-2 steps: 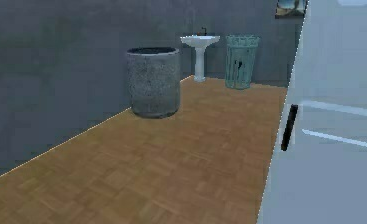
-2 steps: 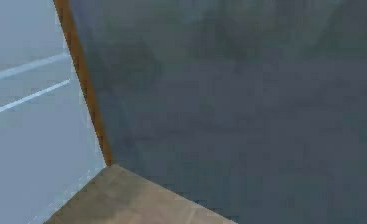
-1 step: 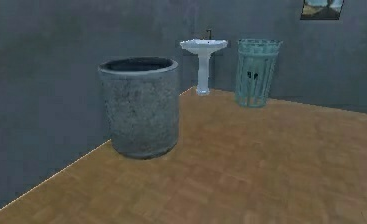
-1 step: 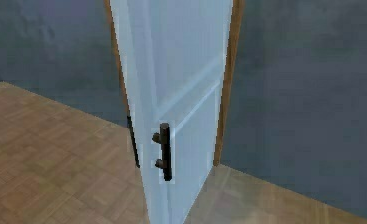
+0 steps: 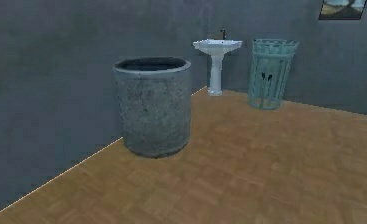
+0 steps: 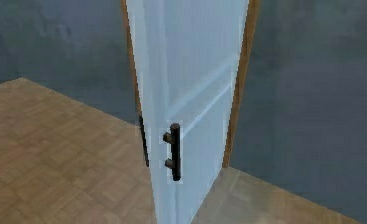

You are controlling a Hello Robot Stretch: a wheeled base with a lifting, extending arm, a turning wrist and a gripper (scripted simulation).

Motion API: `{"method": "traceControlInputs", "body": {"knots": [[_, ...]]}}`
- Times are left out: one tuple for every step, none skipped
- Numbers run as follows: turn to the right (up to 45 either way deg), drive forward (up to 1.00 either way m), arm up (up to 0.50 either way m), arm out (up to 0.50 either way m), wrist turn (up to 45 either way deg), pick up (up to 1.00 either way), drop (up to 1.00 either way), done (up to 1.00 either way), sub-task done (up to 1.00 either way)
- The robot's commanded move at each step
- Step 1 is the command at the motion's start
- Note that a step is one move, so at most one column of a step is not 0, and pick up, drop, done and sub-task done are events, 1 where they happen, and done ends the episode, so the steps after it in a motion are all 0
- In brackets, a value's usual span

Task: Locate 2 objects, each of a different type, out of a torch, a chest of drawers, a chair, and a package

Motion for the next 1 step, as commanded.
{"method": "traceControlInputs", "body": {"knots": [[0.0, 0.1, 0.0, 0.0, 0.0, 0.0, 0.0, 0.0, 0.0]]}}
